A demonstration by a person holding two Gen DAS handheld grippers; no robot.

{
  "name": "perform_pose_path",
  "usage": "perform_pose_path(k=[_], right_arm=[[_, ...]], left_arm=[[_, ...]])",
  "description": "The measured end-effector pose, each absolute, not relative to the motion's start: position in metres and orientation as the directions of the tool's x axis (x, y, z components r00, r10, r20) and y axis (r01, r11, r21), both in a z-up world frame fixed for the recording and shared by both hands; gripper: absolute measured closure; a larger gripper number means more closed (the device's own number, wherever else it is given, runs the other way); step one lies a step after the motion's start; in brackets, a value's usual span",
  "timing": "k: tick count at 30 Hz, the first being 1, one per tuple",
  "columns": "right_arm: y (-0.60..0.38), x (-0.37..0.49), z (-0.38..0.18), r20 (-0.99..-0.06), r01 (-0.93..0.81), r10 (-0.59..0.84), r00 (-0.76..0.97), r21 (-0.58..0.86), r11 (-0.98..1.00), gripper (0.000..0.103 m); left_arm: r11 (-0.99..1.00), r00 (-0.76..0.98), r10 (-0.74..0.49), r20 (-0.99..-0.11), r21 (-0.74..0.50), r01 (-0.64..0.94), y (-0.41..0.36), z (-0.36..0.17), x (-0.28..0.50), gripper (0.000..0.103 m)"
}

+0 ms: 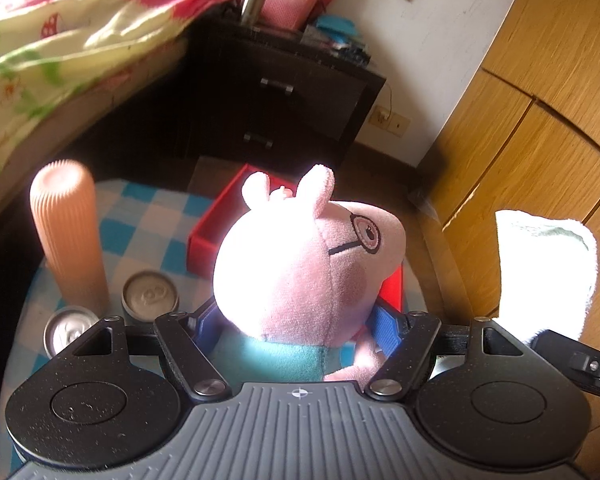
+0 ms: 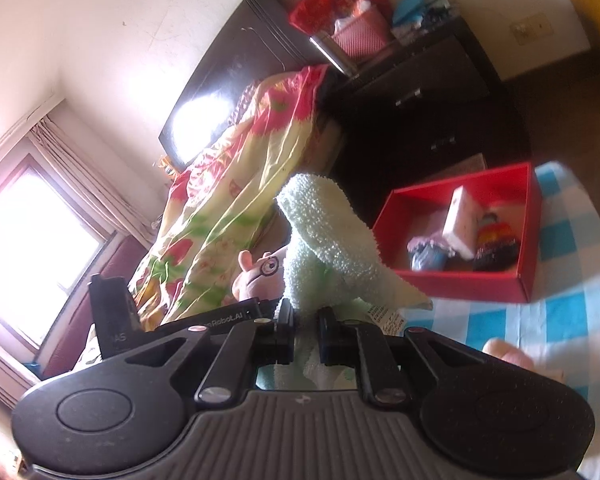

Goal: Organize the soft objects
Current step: 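Carry the pig plush and white towel over the red box with both tools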

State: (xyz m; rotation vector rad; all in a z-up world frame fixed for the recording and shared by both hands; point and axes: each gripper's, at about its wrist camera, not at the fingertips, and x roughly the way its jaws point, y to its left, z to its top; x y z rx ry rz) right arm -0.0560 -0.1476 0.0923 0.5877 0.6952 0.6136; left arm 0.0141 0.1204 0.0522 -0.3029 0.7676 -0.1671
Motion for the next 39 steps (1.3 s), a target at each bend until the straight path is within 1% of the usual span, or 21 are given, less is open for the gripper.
perform_pose_path(k=[4, 9, 20, 27, 30, 34, 39], right_arm=[[-0.146, -0.053, 0.101, -0.396, -0.326, 0.656, 0.642, 0.634, 0.702, 0.103], [-0.144, -0.049, 0.103, -0.403, -0.328, 0.630, 0.663, 0.601, 0.729, 0.103], [-0.134, -0.029, 0.112, -0.441, -0.313, 0.525, 0.728, 0.468, 0.827, 0.103], [-0.115, -0.015, 0.119, -0.461, -0.303, 0.434, 0.774, 0.333, 0.893, 0.103], [-0.106, -0.011, 0.119, -0.478, -0.301, 0.404, 0.780, 0.279, 0.912, 0.103], [-0.100, -0.004, 0.113, -0.508, -0.299, 0.391, 0.768, 0.255, 0.920, 0.103], [-0.101, 0.007, 0.114, -0.513, -0.286, 0.383, 0.768, 0.260, 0.922, 0.103]], left_arm=[[0.941, 0.727, -0.259, -0.636, -0.335, 0.042, 0.115, 0.059, 0.018, 0.031], [0.942, 0.734, -0.248, -0.632, -0.333, 0.031, 0.110, 0.060, 0.024, 0.031], [0.975, 0.783, -0.137, -0.607, -0.221, 0.000, 0.092, 0.072, 0.030, 0.031], [0.985, 0.813, -0.069, -0.578, -0.170, -0.037, 0.087, 0.081, 0.036, 0.031], [0.988, 0.810, -0.050, -0.584, -0.146, -0.044, 0.083, 0.080, 0.041, 0.031], [0.993, 0.802, -0.031, -0.597, -0.112, -0.044, 0.077, 0.076, 0.047, 0.031], [0.992, 0.803, -0.032, -0.595, -0.118, -0.048, 0.076, 0.077, 0.055, 0.031]])
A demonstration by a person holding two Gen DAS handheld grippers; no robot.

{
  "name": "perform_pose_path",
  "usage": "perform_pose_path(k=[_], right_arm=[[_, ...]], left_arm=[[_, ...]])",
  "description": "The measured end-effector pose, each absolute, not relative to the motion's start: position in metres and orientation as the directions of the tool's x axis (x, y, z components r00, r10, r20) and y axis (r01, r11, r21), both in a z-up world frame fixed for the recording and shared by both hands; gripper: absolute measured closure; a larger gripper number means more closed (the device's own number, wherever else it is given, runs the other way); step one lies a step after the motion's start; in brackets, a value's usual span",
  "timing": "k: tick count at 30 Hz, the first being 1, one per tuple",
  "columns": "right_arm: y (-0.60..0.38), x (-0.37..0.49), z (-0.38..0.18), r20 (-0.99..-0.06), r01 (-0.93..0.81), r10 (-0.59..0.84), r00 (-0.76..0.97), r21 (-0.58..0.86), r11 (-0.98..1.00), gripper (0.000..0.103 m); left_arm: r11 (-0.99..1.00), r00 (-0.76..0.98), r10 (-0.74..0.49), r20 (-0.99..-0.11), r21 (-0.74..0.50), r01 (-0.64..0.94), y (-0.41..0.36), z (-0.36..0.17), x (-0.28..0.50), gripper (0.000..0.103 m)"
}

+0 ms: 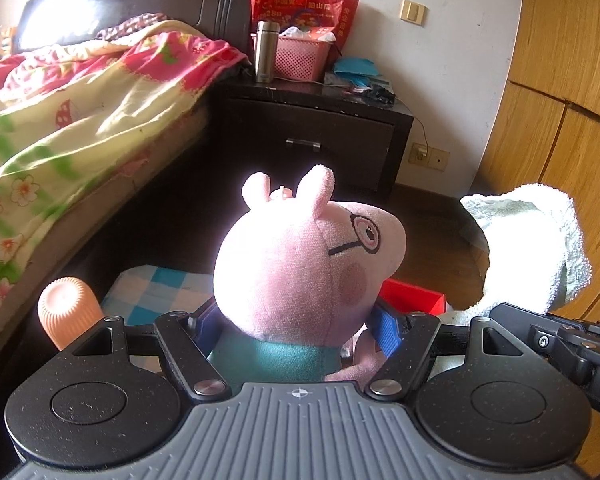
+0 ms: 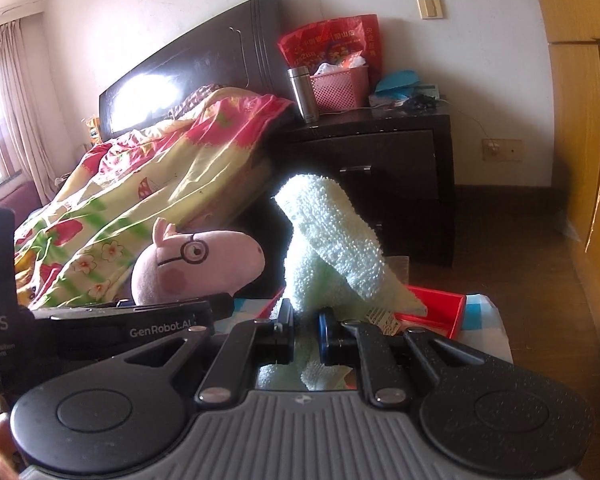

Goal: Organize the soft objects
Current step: 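Carry the pig plush and white towel over the red box with both tools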

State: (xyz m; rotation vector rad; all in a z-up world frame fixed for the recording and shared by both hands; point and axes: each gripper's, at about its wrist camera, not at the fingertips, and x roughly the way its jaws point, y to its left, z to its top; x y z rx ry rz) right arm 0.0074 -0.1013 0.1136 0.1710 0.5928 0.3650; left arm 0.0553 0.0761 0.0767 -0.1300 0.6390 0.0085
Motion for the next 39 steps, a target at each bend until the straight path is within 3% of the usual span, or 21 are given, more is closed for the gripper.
perform_pose_path(k=[10, 23, 39], right_arm=[[-0.094, 0.033, 0.115, -0.523, -0.276, 0.331, 0.785, 0.183, 0.944, 0.103], [-0.106, 0.086, 0.093, -0.570, -0.229, 0.314, 0.759, 0.218, 0.949, 0.103], [-0.100, 0.141, 0.042, -0.695, -0.242, 0.248, 0.674, 0.109, 0.964, 0.103]], left_arm=[[0.995, 0.798, -0.032, -0.601, -0.099, -0.034, 0.059, 0.072, 0.083, 0.031], [0.995, 0.780, -0.024, -0.626, -0.087, -0.039, 0.048, 0.055, 0.125, 0.031], [0.997, 0.756, -0.022, -0.654, -0.075, -0.035, 0.043, 0.026, 0.166, 0.031]])
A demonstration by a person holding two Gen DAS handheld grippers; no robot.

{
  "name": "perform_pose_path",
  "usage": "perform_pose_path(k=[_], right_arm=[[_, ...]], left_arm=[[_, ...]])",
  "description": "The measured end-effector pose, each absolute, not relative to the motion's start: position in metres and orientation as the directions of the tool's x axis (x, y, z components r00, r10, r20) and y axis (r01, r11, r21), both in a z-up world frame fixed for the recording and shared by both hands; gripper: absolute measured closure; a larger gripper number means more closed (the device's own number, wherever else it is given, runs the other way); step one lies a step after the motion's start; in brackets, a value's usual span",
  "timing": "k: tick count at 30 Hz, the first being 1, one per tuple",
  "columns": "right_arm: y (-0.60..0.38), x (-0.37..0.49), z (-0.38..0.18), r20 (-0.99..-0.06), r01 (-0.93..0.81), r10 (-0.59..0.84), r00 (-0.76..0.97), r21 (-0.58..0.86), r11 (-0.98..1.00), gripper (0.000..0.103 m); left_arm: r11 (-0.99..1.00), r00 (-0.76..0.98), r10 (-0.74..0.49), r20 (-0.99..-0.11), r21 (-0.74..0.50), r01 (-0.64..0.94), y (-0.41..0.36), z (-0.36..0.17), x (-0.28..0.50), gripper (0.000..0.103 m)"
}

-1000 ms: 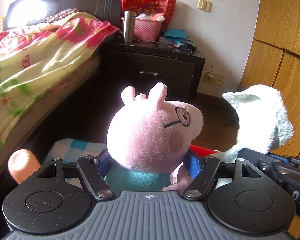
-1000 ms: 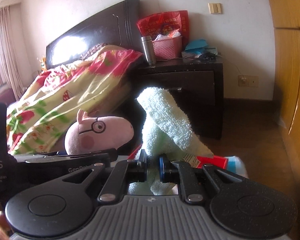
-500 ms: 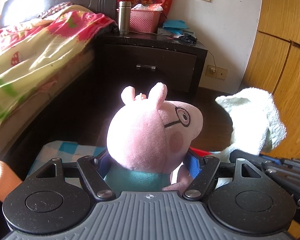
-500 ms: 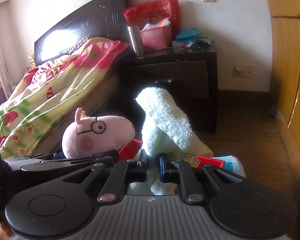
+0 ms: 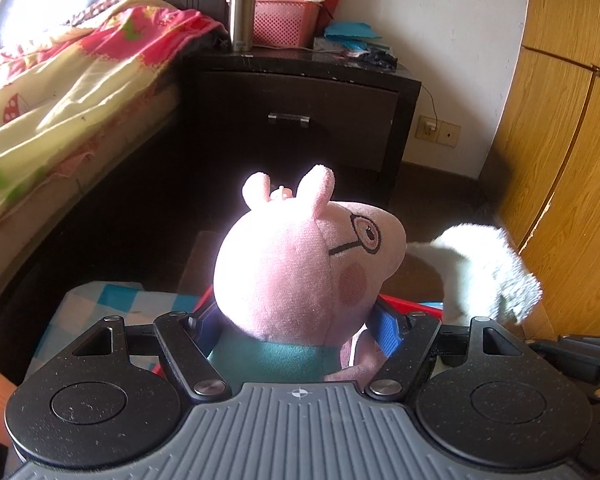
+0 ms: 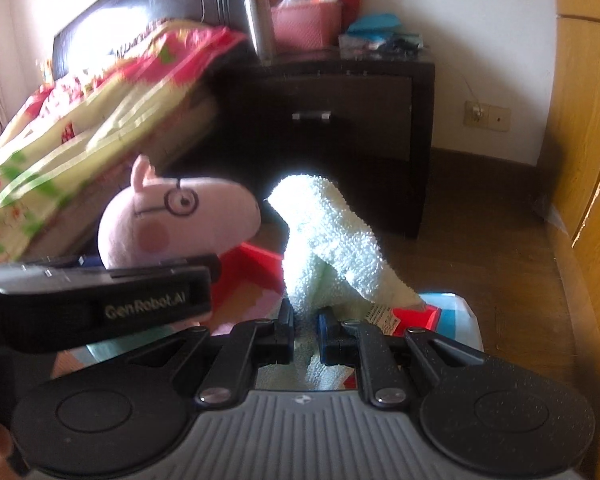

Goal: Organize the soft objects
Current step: 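Carry the pig plush and white towel over the red box with both tools, then open both tools to drop the pig plush and towel into the red box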

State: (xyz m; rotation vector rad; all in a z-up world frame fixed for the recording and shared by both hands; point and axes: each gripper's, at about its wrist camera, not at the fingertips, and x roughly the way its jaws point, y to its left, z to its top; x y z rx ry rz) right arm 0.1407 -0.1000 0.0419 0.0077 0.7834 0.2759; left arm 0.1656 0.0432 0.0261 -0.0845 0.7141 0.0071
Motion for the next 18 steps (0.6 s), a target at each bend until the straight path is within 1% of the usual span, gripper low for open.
perform_pose_path(k=[9, 15, 17, 18], right_arm=[[-0.099, 0.159, 0.017, -0.750, -0.271, 0.235, 0.618, 0.078, 0.959, 0.103], [-0.098, 0.167, -0.002, -0.790, -0.285, 0.208, 0.577, 0.045, 0.958, 0.103], [-0.098, 0.170, -0.006, -0.793, -0.286, 0.205, 0.574, 0.040, 0.957, 0.103], [-0.098, 0.171, -0.007, -0.798, -0.287, 0.204, 0.567, 0.041, 0.957, 0.102]], left_arm=[[0.996, 0.734, -0.004, -0.679, -0.064, -0.054, 0.046, 0.008, 0.181, 0.031], [0.997, 0.693, 0.020, -0.721, -0.035, -0.064, 0.044, -0.010, 0.194, 0.030], [0.998, 0.684, 0.029, -0.729, -0.018, -0.061, 0.041, -0.014, 0.198, 0.028], [0.998, 0.680, 0.038, -0.732, -0.010, -0.067, 0.040, -0.014, 0.199, 0.025]])
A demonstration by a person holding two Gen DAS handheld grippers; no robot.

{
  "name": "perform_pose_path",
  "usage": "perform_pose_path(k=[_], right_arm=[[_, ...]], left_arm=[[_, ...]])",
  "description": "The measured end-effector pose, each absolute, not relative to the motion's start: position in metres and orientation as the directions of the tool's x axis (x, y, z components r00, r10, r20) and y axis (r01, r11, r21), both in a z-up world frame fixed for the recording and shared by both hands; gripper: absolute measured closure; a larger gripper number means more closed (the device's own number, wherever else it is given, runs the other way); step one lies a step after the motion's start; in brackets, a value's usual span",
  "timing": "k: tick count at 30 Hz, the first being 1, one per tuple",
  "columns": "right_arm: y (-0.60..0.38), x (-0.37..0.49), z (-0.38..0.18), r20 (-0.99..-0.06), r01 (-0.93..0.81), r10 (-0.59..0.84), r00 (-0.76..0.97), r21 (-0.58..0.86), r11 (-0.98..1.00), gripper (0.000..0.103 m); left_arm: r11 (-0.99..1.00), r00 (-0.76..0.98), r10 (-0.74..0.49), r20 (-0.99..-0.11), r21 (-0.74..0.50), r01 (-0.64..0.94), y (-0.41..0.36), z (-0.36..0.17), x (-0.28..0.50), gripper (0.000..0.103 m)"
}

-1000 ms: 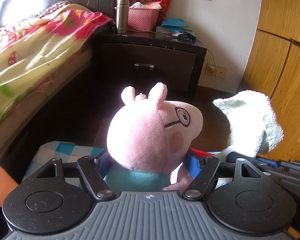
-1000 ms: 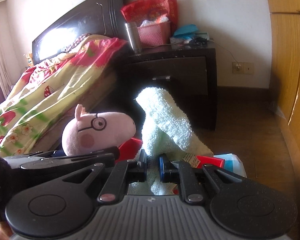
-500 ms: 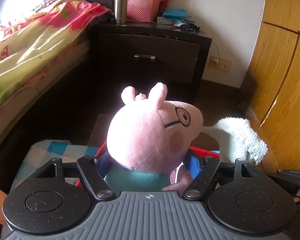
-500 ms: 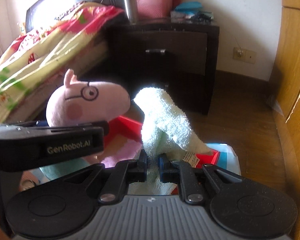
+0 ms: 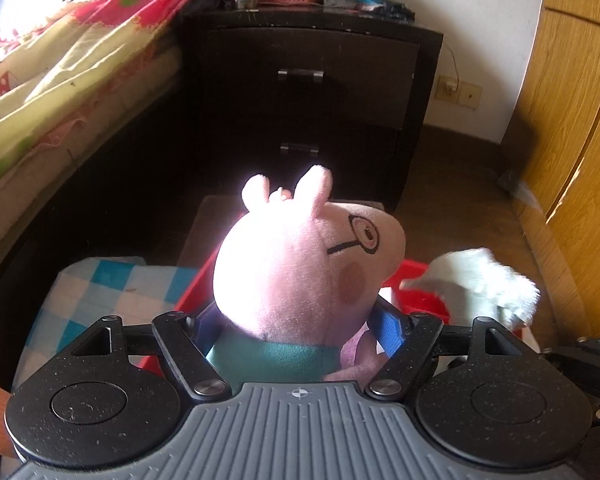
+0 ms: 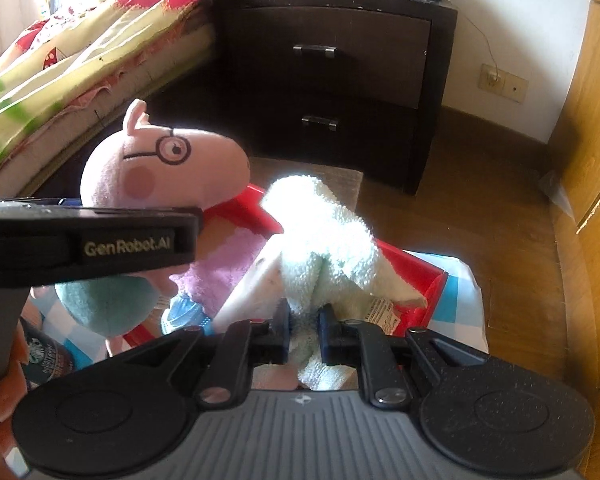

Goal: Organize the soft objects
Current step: 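Open both tools to drop the pig plush and towel into the red box, then move both tools back toward the blue mask and pink knit hat on the sheet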

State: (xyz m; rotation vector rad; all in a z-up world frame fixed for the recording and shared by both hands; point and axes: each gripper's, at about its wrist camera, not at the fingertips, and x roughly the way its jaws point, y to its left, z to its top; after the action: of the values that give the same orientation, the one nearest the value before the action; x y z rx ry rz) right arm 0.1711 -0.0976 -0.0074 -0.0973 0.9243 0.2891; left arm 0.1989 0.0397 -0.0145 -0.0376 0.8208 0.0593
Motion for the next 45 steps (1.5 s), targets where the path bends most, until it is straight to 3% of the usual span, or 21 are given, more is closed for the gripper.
perform_pose_path(k=[2, 5, 23, 35, 45], right_arm=[[-0.096, 0.171, -0.009, -0.805, -0.294, 0.199, 0.559, 0.032, 0.955, 0.080], [-0.095, 0.170, -0.008, -0.793, -0.298, 0.181, 0.581, 0.000, 0.955, 0.065], [-0.085, 0.145, 0.019, -0.778, -0.369, 0.205, 0.594, -0.037, 0.929, 0.064], [-0.077, 0.113, 0.042, -0.778, -0.482, 0.238, 0.581, -0.094, 0.871, 0.063], [-0.088, 0.091, 0.044, -0.791, -0.483, 0.206, 0.576, -0.126, 0.866, 0.063]], left_arm=[[0.997, 0.684, 0.048, -0.728, -0.006, -0.077, 0.040, -0.013, 0.199, 0.020], [0.997, 0.694, 0.055, -0.718, -0.001, -0.079, 0.041, -0.007, 0.196, 0.014], [0.995, 0.694, 0.077, -0.716, 0.007, -0.103, 0.061, 0.028, 0.149, 0.014], [0.990, 0.642, 0.075, -0.763, -0.018, -0.137, 0.075, 0.020, 0.100, 0.014], [0.987, 0.678, 0.076, -0.731, -0.043, -0.157, 0.077, 0.036, 0.061, 0.014]])
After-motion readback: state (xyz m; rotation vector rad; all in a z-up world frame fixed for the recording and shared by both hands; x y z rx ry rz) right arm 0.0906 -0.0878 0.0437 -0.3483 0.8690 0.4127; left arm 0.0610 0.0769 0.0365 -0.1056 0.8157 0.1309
